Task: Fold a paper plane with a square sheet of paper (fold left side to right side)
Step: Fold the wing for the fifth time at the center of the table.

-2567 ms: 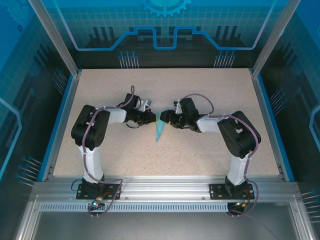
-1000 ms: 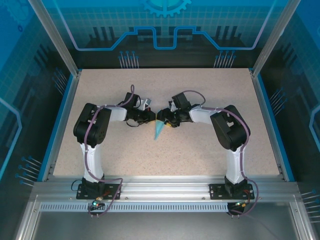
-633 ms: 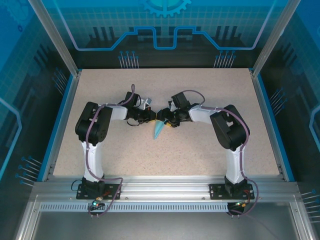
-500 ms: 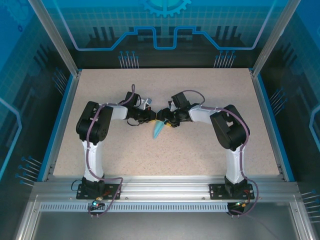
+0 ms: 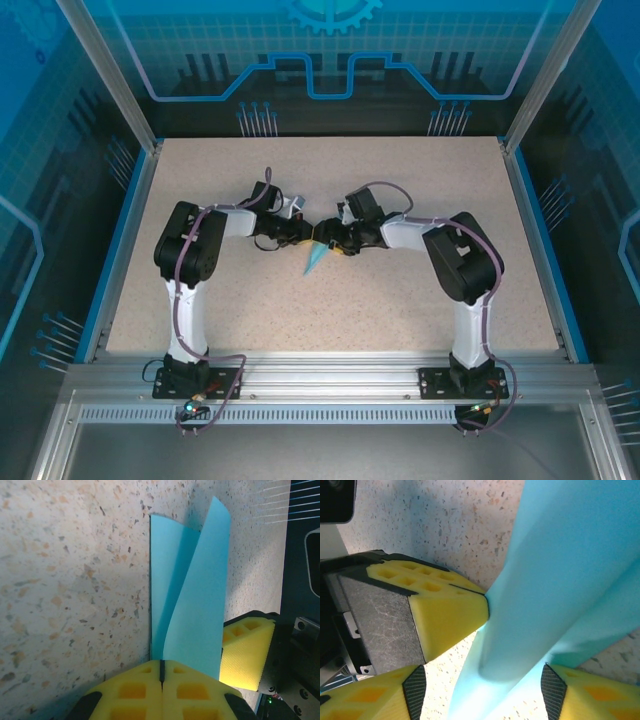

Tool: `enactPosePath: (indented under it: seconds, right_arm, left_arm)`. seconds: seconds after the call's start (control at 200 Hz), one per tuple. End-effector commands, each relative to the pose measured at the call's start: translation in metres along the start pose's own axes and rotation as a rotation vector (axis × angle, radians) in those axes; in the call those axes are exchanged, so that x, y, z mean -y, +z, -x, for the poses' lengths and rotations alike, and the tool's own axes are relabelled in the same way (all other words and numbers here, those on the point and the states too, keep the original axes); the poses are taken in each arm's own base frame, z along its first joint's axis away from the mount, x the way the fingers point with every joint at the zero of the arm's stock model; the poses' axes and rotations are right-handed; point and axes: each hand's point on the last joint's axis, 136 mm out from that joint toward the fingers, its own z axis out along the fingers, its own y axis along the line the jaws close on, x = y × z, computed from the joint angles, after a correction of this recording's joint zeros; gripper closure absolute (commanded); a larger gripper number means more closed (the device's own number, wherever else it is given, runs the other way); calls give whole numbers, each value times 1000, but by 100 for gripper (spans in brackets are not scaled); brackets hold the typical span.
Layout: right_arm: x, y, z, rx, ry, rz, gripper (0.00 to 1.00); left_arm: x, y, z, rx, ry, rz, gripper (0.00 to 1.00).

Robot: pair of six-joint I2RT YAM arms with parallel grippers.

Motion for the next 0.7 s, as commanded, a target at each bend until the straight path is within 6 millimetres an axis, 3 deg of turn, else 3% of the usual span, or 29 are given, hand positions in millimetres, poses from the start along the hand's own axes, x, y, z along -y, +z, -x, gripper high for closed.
enactPosePath:
  seconds: [0.0, 0.265, 0.45, 0.575, 0.695]
  right_arm:
    - [9, -12, 1, 33, -12, -20, 31]
    - [17, -32, -1, 56, -11, -53, 31]
    - [23, -48, 13, 100, 25, -27, 37]
    - [29, -57, 27, 132, 39, -58, 46]
    - [34, -56, 38, 134, 60, -73, 66]
  left_arm:
    - [-13, 15, -11, -42, 9, 28, 96]
    - [-12, 15, -9, -44, 12, 27, 96]
    - [-11, 15, -9, -43, 12, 27, 96]
    - [-11, 16, -9, -43, 13, 27, 96]
    - [-11, 16, -9, -43, 13, 28, 96]
